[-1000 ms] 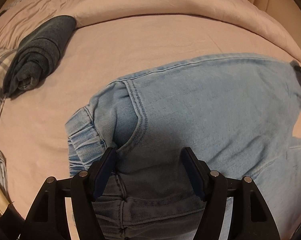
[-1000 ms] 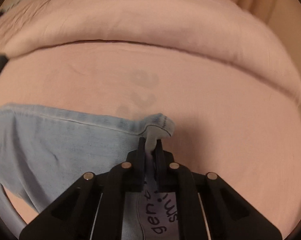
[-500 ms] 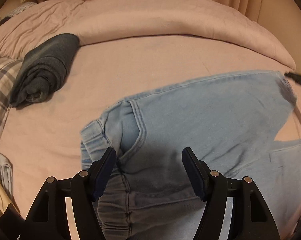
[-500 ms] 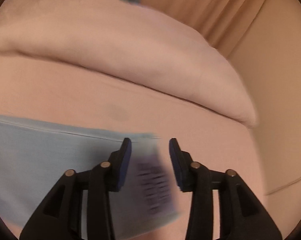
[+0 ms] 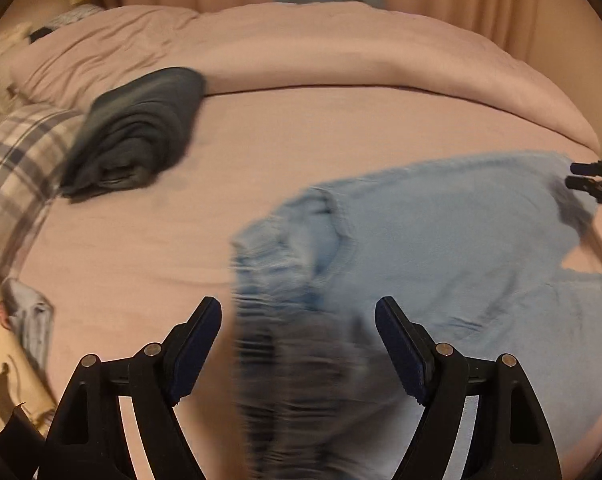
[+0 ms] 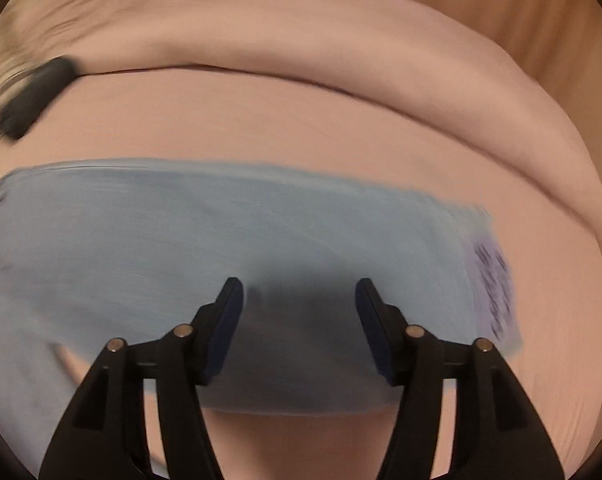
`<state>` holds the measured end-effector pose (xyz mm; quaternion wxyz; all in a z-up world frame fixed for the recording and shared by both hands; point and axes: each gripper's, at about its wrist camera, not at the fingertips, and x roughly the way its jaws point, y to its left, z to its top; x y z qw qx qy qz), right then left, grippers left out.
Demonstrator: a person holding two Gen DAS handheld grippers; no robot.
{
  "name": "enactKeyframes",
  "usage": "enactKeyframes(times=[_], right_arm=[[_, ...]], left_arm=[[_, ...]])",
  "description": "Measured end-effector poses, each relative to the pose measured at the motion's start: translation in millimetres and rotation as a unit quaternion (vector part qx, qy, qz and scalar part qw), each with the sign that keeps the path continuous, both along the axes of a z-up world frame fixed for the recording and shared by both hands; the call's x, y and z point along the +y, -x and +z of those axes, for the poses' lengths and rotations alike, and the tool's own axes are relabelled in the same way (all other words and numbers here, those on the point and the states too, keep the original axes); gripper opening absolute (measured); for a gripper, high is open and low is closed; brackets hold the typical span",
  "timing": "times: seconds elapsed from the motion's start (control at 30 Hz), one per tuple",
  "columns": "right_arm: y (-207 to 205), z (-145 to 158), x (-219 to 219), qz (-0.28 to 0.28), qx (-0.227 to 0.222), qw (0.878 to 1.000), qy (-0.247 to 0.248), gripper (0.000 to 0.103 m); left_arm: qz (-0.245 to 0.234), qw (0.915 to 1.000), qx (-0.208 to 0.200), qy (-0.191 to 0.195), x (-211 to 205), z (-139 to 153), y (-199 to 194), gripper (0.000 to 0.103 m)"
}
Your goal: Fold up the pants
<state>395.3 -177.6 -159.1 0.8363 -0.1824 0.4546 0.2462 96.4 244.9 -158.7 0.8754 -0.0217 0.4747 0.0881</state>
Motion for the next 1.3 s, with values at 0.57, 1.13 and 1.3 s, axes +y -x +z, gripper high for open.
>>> enactKeyframes(times=[0.57, 1.13, 1.3], right_arm=[[-1, -36, 189, 0.202, 0.111, 0.971, 0.061, 0.059], [142, 108, 85, 0.213, -0.135, 0.966, 0.055, 0.005], [239, 115, 45, 0.238, -0.189, 0.95, 0.067, 0.006]], left_arm=[[-0.035, 0.991, 0.073, 0.106, 39, -47, -64, 0.055], [-0.13, 0.9809, -0.134, -0.052, -22, 63, 54, 0.04], [-0.164, 0.9642, -0.174, -0.114, -42, 54, 120, 0.04]])
